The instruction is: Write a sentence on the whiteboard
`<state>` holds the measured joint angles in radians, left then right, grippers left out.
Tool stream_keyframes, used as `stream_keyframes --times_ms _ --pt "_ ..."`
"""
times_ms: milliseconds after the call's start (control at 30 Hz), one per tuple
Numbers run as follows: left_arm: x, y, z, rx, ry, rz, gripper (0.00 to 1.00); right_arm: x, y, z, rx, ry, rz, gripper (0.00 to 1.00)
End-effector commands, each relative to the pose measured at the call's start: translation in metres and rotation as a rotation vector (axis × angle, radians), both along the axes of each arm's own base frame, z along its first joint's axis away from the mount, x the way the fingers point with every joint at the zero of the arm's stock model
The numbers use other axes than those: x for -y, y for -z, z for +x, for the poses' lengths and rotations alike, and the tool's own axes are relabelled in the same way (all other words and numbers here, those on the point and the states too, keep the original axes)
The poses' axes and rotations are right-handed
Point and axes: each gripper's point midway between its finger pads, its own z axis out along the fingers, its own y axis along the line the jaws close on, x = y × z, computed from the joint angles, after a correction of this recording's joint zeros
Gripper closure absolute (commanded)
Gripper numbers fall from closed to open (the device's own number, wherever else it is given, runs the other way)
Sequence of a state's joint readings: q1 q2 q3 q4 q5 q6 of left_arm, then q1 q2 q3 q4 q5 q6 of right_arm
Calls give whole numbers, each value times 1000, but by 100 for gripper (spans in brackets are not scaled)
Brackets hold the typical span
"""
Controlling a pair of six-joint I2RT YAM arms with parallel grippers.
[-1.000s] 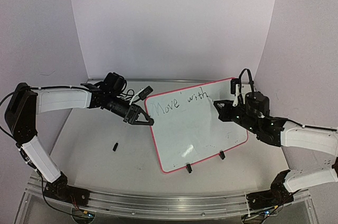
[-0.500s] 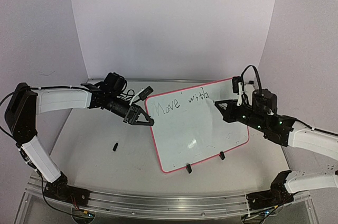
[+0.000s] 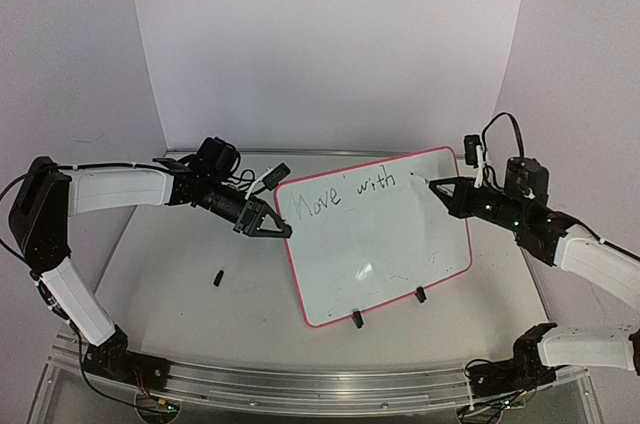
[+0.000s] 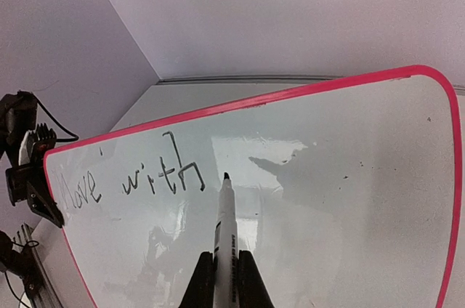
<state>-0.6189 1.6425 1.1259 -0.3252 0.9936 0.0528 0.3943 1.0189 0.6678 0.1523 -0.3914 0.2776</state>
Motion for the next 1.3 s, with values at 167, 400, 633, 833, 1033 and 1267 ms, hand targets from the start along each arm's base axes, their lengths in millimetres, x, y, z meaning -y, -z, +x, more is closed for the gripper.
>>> stream_keyframes --times_ms 167,400,633,833,1033,1267 --pt "6 -17 -9 81 44 -18 100 -36 -23 -46 46 -279 139 100" --pt "7 -16 -9 83 43 -14 100 -94 -8 -81 45 -315 144 100" --pt "7 -16 -10 89 42 -12 100 -153 13 -95 69 -340 90 100" --pt "7 -16 -11 92 43 -9 100 -194 28 -101 71 -370 58 100" --pt "8 -15 -11 90 44 -7 100 -212 40 -103 59 -380 44 100" --pt "7 -16 -11 92 44 -8 100 -212 54 -95 35 -326 16 100"
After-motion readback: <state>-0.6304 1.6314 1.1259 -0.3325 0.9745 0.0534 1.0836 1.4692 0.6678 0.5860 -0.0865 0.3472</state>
